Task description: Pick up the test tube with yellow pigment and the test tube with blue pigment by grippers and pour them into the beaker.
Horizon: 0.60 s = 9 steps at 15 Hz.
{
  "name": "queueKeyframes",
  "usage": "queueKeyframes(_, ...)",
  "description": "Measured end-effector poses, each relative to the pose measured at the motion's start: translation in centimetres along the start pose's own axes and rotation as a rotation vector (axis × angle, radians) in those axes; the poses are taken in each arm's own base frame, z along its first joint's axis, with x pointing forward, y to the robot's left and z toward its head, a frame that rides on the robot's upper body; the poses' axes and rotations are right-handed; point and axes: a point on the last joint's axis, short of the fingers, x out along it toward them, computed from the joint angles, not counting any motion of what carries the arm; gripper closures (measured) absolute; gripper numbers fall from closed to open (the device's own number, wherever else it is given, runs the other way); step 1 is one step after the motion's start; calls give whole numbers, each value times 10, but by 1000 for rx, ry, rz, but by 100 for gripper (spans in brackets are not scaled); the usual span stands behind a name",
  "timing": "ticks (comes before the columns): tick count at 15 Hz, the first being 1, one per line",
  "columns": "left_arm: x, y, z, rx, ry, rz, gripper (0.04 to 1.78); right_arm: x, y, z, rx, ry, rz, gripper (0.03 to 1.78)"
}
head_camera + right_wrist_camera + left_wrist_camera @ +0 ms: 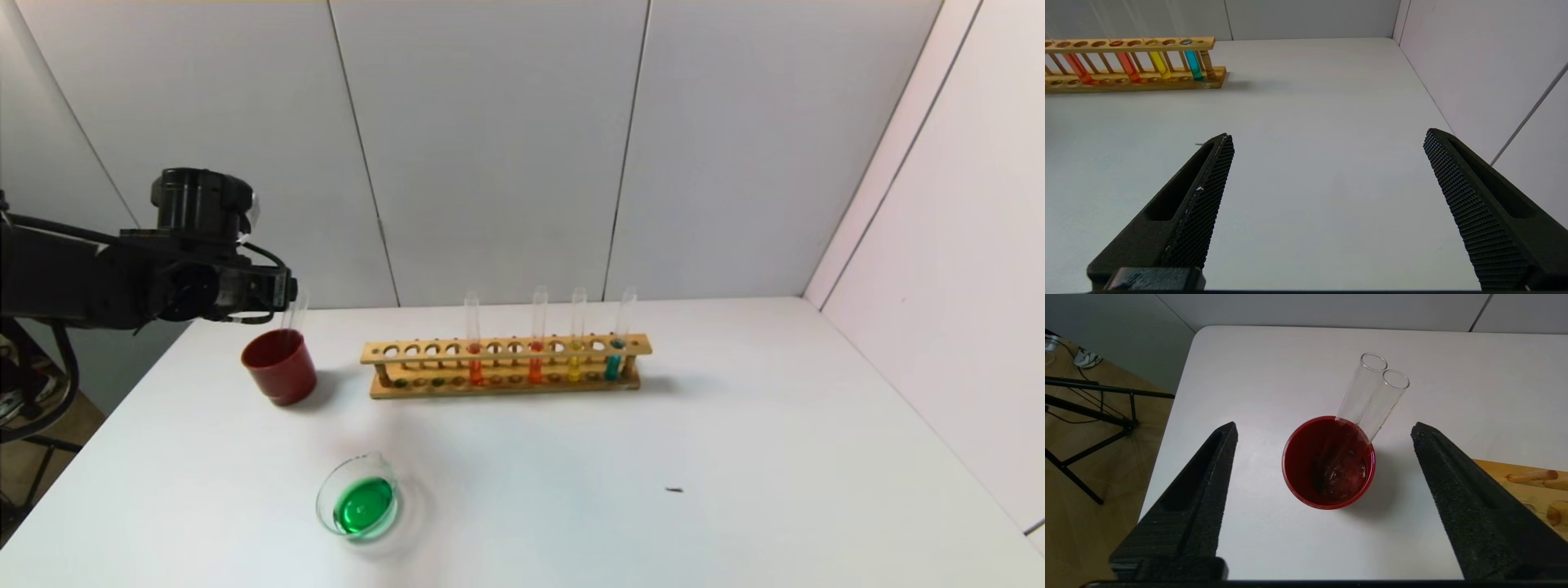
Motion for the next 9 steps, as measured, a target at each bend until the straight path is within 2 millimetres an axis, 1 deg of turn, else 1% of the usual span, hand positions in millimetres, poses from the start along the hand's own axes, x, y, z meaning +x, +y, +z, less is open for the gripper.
queueKeyframes(1,-10,4,4,-7,-20,-1,19,0,0,0,0,0,0,11)
queueKeyframes(3,-32,12,10,-18,-60,-3,8,0,0,0,0,0,0,11)
queueKeyframes(9,-108,43,-4,-6,-144,4,7,0,0,0,0,0,0,11)
